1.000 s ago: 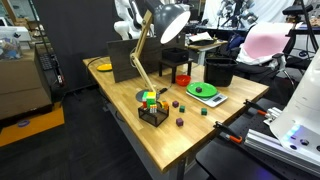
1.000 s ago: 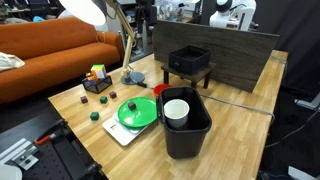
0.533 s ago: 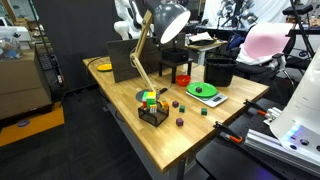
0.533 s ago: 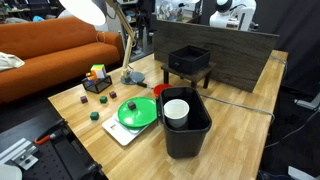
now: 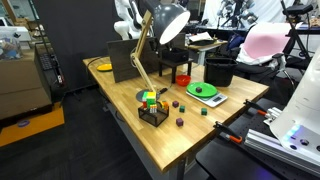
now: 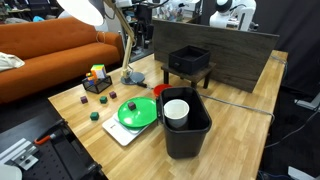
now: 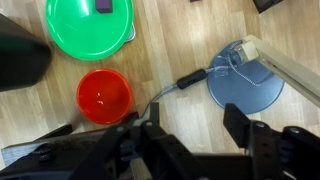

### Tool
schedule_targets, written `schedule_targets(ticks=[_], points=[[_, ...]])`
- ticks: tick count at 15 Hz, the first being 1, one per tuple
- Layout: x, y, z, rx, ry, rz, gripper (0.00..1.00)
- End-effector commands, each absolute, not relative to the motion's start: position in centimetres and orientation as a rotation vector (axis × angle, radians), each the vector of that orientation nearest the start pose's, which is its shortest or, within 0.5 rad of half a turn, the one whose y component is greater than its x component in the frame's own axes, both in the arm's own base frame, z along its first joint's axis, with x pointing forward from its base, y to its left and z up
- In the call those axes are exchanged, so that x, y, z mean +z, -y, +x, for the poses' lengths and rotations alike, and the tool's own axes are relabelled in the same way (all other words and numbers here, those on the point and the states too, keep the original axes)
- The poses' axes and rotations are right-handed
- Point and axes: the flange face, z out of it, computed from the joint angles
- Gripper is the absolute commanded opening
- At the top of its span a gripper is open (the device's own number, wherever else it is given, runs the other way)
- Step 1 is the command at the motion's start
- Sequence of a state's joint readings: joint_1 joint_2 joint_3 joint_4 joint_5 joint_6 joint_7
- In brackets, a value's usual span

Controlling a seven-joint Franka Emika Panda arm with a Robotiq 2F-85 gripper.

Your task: Turn off the lamp on the desk

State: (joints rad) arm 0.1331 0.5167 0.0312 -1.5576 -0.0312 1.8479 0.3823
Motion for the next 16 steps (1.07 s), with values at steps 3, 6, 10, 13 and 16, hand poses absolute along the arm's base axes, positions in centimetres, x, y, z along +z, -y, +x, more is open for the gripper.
schedule_targets(ticks=[3,6,10,13,16], points=[[32.2,-9.6,65.8,0.360,-0.334,-3.190,0.24],[31.4,-8.5,65.8,0.379,-0.379,-3.171,0.02],[30.9,-6.9,65.8,0.392,-0.439,-3.140,0.00],[30.3,-6.5,65.8,0.393,-0.454,-3.118,0.00],[29.7,-6.9,66.1,0.386,-0.456,-3.094,0.00]])
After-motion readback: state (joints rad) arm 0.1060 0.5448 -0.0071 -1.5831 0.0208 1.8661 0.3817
